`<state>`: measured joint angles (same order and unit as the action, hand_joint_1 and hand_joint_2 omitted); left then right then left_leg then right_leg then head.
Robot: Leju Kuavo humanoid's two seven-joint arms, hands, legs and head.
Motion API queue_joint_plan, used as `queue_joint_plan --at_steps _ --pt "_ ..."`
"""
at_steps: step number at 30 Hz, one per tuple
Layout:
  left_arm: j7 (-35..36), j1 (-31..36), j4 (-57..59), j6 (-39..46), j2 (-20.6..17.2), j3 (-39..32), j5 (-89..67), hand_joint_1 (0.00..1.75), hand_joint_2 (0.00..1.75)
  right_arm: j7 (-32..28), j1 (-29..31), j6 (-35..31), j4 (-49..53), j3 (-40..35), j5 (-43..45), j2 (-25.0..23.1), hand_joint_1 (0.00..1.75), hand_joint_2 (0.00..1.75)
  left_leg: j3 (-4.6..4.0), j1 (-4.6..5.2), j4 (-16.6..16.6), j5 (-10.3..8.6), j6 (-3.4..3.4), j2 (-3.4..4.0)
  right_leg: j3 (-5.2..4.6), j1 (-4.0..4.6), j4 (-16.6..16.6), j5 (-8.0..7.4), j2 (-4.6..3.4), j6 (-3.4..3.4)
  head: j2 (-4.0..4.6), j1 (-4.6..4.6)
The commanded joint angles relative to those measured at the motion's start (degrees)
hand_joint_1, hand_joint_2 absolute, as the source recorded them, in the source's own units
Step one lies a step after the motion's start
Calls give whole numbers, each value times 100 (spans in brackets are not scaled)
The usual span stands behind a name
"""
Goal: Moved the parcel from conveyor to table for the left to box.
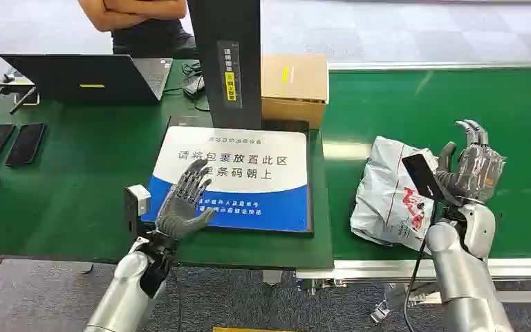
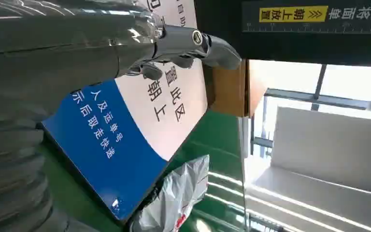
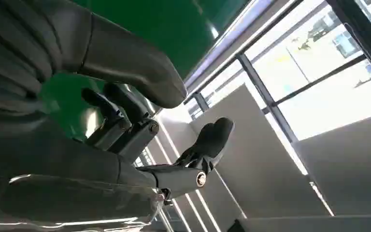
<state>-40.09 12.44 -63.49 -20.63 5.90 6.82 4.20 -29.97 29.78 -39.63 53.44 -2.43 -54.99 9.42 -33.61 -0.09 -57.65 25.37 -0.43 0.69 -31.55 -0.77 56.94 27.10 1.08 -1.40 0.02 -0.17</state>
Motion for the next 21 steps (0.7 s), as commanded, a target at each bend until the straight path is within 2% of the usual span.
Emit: queue_joint_plan --at_steps 1,2,3,4,6,11,21 --pt "9 246 377 31 -125 -17 -4 0 175 1694 986 2614 -1813 -274 520 -131 49 175 12 -2 10 -2 7 -1 8 2 -7 -2 -13 10 0 0" --pt "9 278 435 -4 -127 -26 -27 0 175 1831 1249 2896 -2423 -255 656 -163 0 175 9 -1 4 0 6 17 0 1 -2 -6 -28 7 0 0" --pt "9 337 514 -5 -92 -47 -80 0 175 1742 1431 2949 -2964 -221 881 -166 0 175 7 -1 2 1 4 23 -1 1 2 -6 -32 6 0 -2" --pt "9 363 530 10 -69 -51 -104 0 175 1718 1463 3000 -3154 -220 982 -147 0 175 19 -2 15 -6 9 32 3 2 -8 -17 -52 13 0 2" --pt "28 379 512 14 -42 -20 -141 0 175 1681 1439 3335 -3391 -208 1189 -140 0 175 16 -5 14 -11 5 15 11 5 -12 -18 -29 9 0 -2" --pt "47 327 480 21 -13 31 -168 0 175 1917 1248 3528 -3573 -294 1218 -268 0 175 7 -4 6 -13 0 -5 9 4 -6 -9 1 5 0 4" --pt "112 281 338 -11 -63 -8 -163 0 175 2289 1266 3871 -3706 -486 1087 -408 0 175 6 -4 15 -19 6 6 1 5 -9 -17 -19 11 0 4"
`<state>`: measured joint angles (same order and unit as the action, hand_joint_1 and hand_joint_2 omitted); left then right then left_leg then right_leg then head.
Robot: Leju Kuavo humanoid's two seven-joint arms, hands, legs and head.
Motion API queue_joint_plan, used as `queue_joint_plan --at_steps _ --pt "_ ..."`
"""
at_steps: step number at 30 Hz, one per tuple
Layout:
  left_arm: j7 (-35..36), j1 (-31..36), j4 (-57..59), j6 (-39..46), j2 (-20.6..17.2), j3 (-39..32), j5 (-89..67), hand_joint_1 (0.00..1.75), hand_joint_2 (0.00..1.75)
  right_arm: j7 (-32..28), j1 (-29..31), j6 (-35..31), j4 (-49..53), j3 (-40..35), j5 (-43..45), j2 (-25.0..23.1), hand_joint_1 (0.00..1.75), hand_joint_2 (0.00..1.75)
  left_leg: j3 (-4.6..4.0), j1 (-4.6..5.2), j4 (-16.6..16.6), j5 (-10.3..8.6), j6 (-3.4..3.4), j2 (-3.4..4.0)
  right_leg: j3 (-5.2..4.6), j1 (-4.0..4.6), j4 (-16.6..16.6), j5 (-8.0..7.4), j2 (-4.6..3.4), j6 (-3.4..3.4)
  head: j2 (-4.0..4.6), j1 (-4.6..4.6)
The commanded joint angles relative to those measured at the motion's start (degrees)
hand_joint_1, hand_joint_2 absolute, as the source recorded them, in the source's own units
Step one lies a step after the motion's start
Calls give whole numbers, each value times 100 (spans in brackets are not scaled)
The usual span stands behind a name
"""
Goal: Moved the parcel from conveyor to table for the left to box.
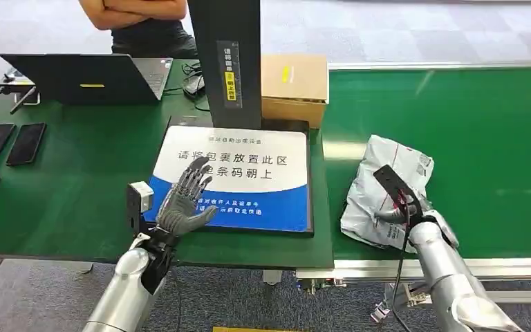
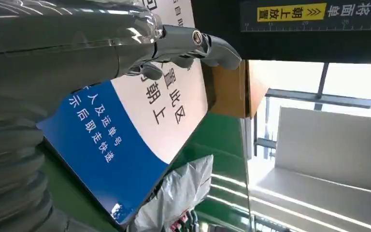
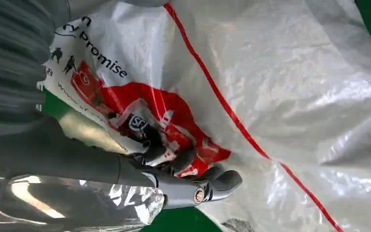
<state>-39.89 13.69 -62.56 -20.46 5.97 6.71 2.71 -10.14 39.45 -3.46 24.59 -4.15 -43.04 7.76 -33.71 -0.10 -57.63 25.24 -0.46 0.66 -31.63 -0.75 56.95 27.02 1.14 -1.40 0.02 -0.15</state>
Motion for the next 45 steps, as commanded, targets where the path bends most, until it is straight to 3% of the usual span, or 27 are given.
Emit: queue_joint_plan --at_steps 1,8,27,31,32,45 --pt "98 150 233 -26 -67 -2 -12 0 175 368 304 260 -829 -358 -154 -247 0 175 6 -2 2 0 4 6 2 2 -2 -3 -14 5 0 0" --pt "178 35 54 -11 -9 -51 -19 0 175 1164 286 -145 -775 -914 -830 -359 0 175 15 -3 7 0 6 8 11 3 -7 -3 -18 7 0 0" --pt "243 133 201 -33 49 -29 -55 0 175 1304 195 54 -816 -877 -822 -322 0 175 8 -3 2 -3 3 -6 10 2 -5 -2 -1 4 0 0" --pt "187 258 393 -66 57 25 -68 0 175 1031 43 556 -847 -473 -364 -325 0 175 11 -4 2 -3 3 -13 15 3 -8 -1 6 4 0 0" --pt "182 265 402 -61 58 28 -71 0 175 943 13 612 -849 -399 -278 -316 169 175 14 -5 9 -7 5 -20 21 3 -14 -2 9 6 0 0" --pt "195 258 361 -58 47 34 -75 0 175 758 -27 825 -839 -284 -99 -292 175 175 47 -8 16 -14 8 -19 48 7 -25 -9 6 11 0 0"
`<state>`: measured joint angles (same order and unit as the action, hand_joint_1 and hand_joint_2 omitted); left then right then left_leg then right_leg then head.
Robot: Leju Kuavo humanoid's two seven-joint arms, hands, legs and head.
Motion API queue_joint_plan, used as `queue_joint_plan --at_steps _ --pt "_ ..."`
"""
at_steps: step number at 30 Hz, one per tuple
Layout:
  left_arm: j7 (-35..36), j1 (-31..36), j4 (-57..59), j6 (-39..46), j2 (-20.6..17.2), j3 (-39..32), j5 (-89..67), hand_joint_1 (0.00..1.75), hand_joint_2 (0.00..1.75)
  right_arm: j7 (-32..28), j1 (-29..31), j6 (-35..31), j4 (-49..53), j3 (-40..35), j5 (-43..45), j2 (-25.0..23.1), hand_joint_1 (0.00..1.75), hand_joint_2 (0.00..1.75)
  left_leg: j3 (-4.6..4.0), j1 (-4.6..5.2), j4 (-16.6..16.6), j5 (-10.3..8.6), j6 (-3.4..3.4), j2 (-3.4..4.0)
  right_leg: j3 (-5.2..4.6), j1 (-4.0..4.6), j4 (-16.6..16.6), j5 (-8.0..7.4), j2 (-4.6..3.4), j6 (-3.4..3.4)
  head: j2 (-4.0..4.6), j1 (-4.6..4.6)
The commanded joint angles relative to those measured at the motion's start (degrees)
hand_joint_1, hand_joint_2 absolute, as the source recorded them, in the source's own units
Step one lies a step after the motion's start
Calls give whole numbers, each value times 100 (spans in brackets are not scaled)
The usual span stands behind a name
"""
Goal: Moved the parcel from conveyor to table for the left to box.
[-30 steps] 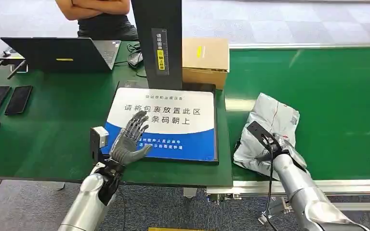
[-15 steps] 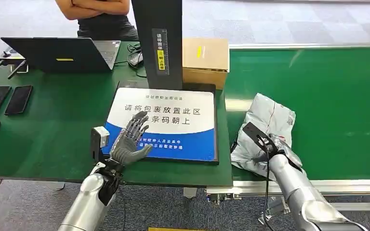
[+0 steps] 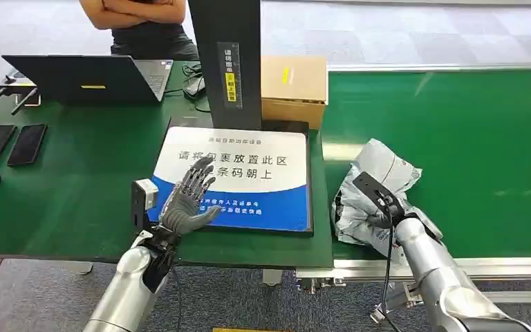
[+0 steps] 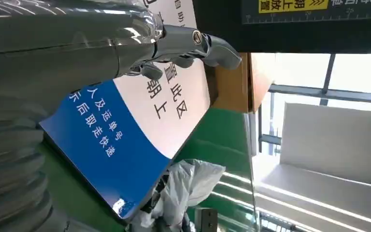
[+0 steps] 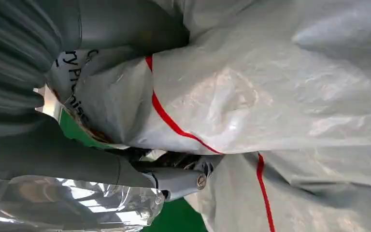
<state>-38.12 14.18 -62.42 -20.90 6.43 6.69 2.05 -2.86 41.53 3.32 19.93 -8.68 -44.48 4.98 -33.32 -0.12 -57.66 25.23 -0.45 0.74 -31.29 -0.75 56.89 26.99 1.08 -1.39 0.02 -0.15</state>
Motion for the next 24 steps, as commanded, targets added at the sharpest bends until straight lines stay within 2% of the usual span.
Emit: queue_joint_plan --at_steps 1,15,19,24 --pt "18 208 348 -14 1 36 -9 0 175 30 -229 146 -369 168 45 -16 175 175 10 -7 13 -8 7 -22 17 7 -15 -4 10 8 0 0" --pt "11 180 293 -9 5 -9 -3 0 175 13 -185 141 -303 139 38 78 175 175 12 -7 18 -12 6 -26 19 6 -19 -6 12 9 0 0" --pt "7 -8 46 29 -60 -88 8 0 175 -875 -167 -440 -4 405 385 115 175 175 11 -6 11 -6 5 -16 16 5 -12 -3 5 7 0 0" --pt "5 -58 -4 12 -71 -96 10 0 175 -872 -136 -393 18 394 397 127 175 175 -2 -3 3 -1 3 -5 1 2 0 -1 -4 5 0 2"
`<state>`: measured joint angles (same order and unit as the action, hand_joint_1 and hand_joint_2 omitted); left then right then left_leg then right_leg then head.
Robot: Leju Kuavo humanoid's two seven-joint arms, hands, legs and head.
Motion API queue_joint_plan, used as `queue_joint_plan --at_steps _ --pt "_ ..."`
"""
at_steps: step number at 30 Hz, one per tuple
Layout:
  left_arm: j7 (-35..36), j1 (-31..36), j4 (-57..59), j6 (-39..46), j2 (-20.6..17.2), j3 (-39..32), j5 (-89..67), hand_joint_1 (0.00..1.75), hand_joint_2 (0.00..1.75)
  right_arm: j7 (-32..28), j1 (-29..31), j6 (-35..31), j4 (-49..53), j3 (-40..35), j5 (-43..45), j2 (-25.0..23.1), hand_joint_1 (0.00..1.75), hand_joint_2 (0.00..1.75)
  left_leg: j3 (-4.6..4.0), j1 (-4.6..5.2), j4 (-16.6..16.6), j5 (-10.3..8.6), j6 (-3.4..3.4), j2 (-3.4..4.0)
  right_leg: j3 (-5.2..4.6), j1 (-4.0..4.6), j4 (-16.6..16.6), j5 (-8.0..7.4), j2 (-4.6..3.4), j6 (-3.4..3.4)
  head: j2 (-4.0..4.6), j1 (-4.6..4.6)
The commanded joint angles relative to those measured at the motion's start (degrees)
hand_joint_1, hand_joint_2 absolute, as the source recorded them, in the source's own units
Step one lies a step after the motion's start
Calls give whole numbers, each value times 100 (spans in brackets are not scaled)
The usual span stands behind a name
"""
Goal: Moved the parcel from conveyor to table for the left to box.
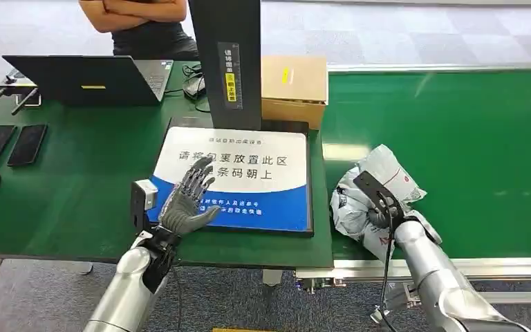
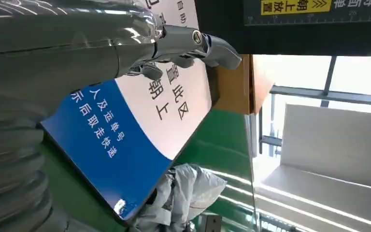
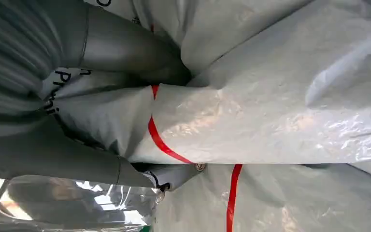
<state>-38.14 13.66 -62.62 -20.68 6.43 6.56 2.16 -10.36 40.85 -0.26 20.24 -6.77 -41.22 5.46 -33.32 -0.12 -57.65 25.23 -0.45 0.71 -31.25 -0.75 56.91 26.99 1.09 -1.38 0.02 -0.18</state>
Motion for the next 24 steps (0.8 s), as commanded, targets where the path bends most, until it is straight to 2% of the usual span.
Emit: queue_joint_plan --at_steps 1,4,5,9,14,19,24 --pt "7 -2 14 -7 -66 -83 -1 0 175 -123 -79 -43 -13 205 76 74 175 175 -4 -2 7 -4 5 -9 -2 2 -5 -2 -3 7 0 2" --pt "7 -2 14 -7 -66 -83 -1 0 175 -123 -79 -43 -13 205 76 74 175 175 -2 -3 19 -10 8 -12 -1 3 -16 -7 -5 11 0 4" --pt "6 -41 -18 22 -57 -106 1 0 175 -756 -130 -586 233 379 291 39 175 175 -6 -2 3 -1 4 -5 -5 2 -2 -1 -3 5 0 4" --pt "-41 -78 -53 4 -95 -97 -8 0 175 -1242 -133 -961 1187 424 561 50 175 175 -17 2 4 -4 5 1 -19 -2 1 -5 -14 7 0 0" --pt "-88 -37 -10 23 -101 -83 21 0 175 -1272 -538 -1201 2641 166 677 118 175 175 -35 6 1 -2 4 -3 -37 -5 9 -2 -6 5 0 2" --pt "-95 -42 -16 28 -106 -76 27 0 175 -1233 -576 -1223 2626 101 738 147 175 175 -20 0 13 -1 9 -5 -26 1 -5 -2 -13 12 0 4" --pt "-95 -42 -16 28 -106 -76 27 0 175 -1233 -576 -1223 2626 101 738 147 175 175 -41 2 2 -1 3 -3 -45 -1 4 -2 -5 4 0 2"
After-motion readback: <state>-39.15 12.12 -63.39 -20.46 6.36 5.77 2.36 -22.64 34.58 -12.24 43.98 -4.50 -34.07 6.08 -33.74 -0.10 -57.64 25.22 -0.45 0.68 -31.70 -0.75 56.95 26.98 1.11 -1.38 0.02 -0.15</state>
